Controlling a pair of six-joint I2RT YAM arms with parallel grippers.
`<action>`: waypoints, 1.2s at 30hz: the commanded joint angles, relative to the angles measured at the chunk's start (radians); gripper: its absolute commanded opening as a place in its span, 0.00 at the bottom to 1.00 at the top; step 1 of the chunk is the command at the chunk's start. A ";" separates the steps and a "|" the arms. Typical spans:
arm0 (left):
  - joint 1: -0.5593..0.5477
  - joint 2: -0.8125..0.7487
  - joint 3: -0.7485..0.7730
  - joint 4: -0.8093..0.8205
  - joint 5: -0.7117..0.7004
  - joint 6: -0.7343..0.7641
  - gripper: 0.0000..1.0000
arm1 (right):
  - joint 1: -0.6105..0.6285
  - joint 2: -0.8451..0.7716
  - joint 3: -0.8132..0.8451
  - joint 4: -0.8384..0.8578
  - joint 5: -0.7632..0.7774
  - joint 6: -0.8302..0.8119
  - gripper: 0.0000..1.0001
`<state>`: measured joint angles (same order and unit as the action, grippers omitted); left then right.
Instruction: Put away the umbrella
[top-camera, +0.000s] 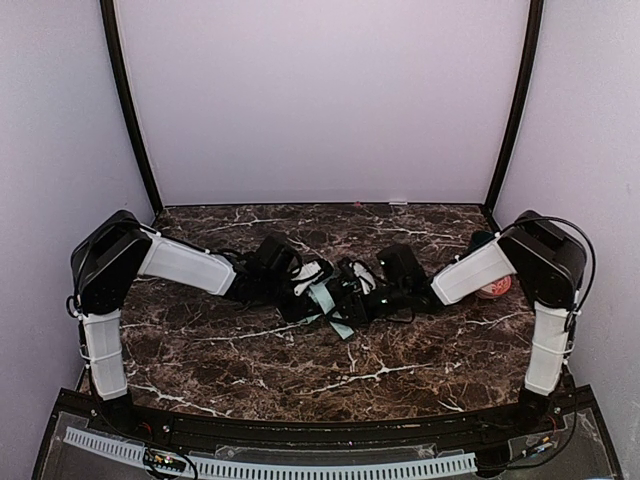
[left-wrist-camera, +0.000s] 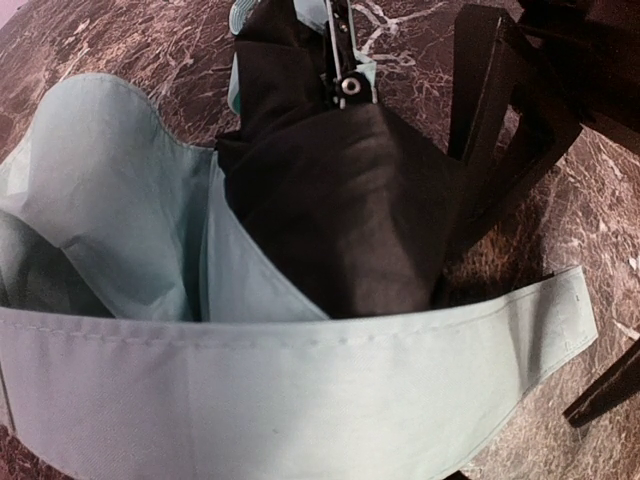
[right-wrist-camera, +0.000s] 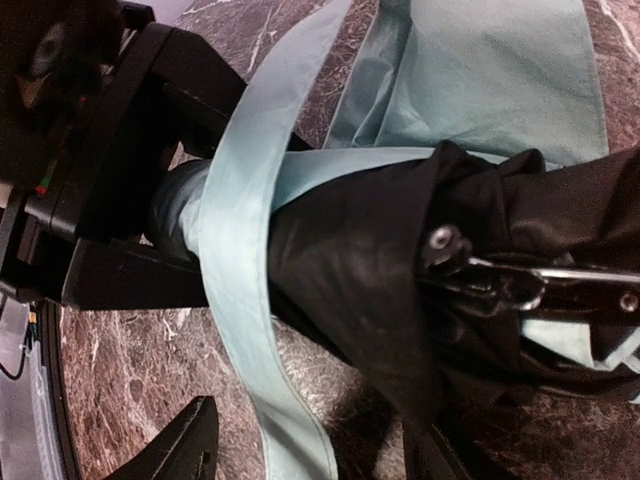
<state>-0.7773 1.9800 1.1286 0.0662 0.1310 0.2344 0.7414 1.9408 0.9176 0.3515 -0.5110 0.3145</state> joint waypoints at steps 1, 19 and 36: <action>0.012 0.078 -0.056 -0.184 -0.054 0.016 0.00 | 0.005 0.068 0.029 0.055 -0.085 0.035 0.50; 0.130 0.000 0.005 -0.092 0.056 -0.122 0.00 | 0.060 -0.193 -0.177 0.012 -0.154 0.052 0.00; 0.187 -0.479 -0.150 0.269 0.415 -0.316 0.00 | 0.109 -0.237 -0.096 -0.078 0.103 -0.106 0.00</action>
<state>-0.6071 1.6581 0.9901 0.1177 0.4019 0.0238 0.8410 1.7462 0.8005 0.2955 -0.4881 0.2737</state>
